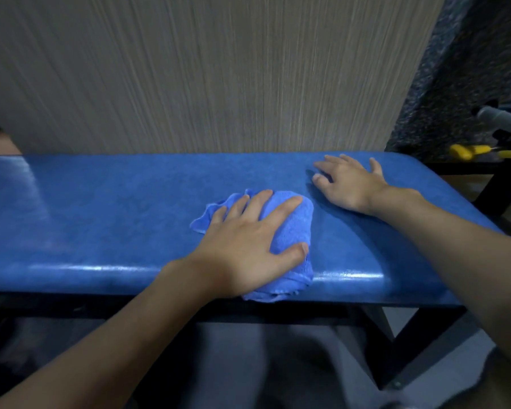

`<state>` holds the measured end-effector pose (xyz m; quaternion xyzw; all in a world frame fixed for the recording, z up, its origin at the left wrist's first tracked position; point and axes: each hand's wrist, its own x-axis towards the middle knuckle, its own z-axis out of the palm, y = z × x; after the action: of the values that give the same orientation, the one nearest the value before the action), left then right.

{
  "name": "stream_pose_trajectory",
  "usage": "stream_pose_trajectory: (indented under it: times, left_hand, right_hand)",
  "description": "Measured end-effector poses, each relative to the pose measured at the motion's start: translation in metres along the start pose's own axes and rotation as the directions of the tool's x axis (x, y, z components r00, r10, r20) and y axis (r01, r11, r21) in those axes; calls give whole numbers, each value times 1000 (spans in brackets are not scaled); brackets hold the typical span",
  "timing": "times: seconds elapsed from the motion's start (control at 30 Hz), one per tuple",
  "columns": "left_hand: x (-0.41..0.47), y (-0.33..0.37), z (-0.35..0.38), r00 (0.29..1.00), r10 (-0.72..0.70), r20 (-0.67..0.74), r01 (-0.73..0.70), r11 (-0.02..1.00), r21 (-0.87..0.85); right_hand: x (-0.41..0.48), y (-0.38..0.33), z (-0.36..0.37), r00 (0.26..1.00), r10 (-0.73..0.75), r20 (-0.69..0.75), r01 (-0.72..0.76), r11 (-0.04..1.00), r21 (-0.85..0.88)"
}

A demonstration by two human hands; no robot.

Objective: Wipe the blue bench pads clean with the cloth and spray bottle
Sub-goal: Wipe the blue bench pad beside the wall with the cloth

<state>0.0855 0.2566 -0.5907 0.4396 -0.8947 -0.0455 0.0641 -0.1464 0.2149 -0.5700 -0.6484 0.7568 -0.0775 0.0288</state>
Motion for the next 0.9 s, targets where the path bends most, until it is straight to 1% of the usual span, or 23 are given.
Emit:
stream_pose_trajectory:
  times: [0.07, 0.2, 0.3, 0.43, 0.53, 0.7, 0.9]
  left_hand:
    - [11, -3, -2, 1000, -5, 0, 5, 999, -35]
    - [48, -18, -4, 1000, -18, 11, 19, 998, -60]
    - [95, -36, -4, 998, -64, 24, 66, 996, -67]
    - [160, -58, -5, 993, -122, 8, 122, 989, -87]
    - [189, -67, -6, 984, -178, 22, 180, 976, -123]
    - [181, -62, -5, 984, -175, -3, 174, 981, -90]
    - [108, -38, -5, 993, -120, -1, 119, 990, -79]
  right_hand:
    - [1, -5, 1, 1000, -18, -14, 18, 998, 61]
    - [2, -5, 16, 998, -35, 53, 36, 999, -21]
    - [4, -4, 20, 998, -29, 57, 30, 999, -21]
    - [4, -2, 20, 998, -36, 50, 37, 999, -19]
    - [4, -1, 21, 998, -39, 49, 40, 999, -9]
    - [4, -2, 21, 998, -31, 60, 32, 999, -12]
    - [2, -4, 18, 998, -26, 53, 26, 1000, -8]
